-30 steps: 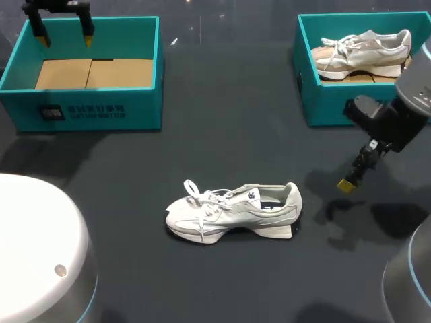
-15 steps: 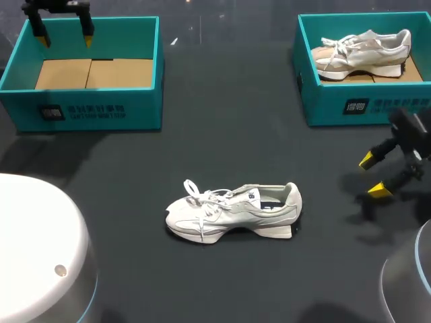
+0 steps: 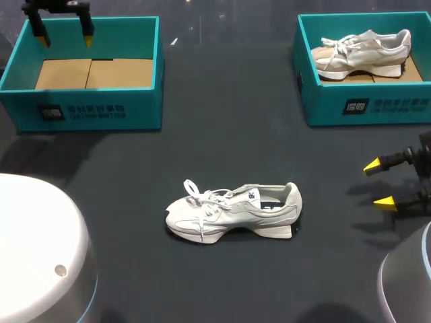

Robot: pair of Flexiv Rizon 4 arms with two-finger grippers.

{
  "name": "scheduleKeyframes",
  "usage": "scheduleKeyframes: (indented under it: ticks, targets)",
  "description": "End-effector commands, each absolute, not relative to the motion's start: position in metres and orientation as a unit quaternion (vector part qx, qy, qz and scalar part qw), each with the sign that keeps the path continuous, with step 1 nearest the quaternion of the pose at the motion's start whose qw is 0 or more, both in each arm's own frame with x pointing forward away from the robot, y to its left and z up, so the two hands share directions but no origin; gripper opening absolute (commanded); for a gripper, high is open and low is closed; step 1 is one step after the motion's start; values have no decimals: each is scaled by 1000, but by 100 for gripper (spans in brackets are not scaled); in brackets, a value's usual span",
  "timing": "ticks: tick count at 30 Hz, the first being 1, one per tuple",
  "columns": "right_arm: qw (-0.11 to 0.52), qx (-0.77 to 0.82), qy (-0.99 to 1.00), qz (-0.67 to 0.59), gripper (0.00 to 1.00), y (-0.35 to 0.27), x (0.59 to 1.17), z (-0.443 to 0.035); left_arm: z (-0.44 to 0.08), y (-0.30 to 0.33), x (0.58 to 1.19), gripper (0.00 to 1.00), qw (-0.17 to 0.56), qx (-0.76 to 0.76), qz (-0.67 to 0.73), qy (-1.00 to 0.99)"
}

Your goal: Take the shoe out of the shoebox, open the shoe tongue, remove and reinsert the insole, then place the shoe into the shoebox

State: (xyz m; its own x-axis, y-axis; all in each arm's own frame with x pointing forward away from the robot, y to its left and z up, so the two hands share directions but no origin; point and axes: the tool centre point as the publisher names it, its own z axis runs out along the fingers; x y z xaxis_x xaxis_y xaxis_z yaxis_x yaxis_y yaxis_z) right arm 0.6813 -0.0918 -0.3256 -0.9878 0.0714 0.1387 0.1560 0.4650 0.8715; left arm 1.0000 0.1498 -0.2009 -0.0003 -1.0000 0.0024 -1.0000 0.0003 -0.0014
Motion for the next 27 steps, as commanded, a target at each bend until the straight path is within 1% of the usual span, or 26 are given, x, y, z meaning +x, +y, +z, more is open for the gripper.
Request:
scheduleKeyframes:
  ticks: [1,8,18,27]
  targets:
    - [12,-59,-847,-528,100,-91,678,-334,-201,150,1000,100,0,707,1,-707]
    - [-13,-45,-843,-536,100,-84,677,-349,-201,150,1000,100,0,707,1,-707]
    - [-8,-57,-836,-545,100,-87,683,-364,-201,150,1000,100,0,707,1,-707]
    - [-35,-50,-830,-554,100,-67,680,-371,-201,150,1000,100,0,707,1,-707]
